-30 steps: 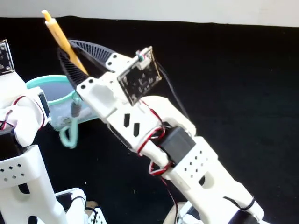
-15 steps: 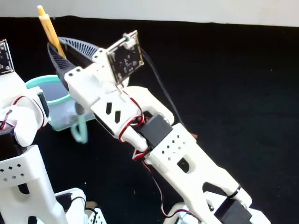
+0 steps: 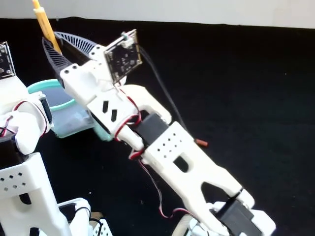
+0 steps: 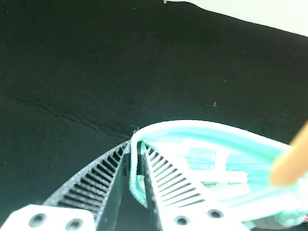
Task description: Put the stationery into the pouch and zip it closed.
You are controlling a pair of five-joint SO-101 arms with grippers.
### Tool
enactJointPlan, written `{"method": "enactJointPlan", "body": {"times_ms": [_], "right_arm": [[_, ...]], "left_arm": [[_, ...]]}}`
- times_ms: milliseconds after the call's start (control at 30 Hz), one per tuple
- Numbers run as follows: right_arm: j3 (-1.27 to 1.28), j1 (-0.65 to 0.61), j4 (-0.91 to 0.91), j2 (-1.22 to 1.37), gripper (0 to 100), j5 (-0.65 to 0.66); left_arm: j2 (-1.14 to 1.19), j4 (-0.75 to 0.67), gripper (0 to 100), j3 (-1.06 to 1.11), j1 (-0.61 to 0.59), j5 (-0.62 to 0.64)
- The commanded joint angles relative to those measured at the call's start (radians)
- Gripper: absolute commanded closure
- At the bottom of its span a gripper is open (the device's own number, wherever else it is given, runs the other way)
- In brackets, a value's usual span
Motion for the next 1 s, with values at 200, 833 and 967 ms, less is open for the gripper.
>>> {"method": "enactJointPlan", "body": {"times_ms": [200,833,967], "right_arm": [[-0.031,-0.010,-0.064,0.084,99.2,0.006],[0.325,-0.031,-0.061,-0.148,99.2,0.012],[0.380,-0.033,-0.059,-0.196,99.2,0.012]], "left_arm": [[0.031,-0.003,99,0.033,-0.001,-0.005],[0.031,-0.025,99,0.033,-0.002,-0.005],[0.031,-0.025,99,0.033,-0.002,-0.005]]}}
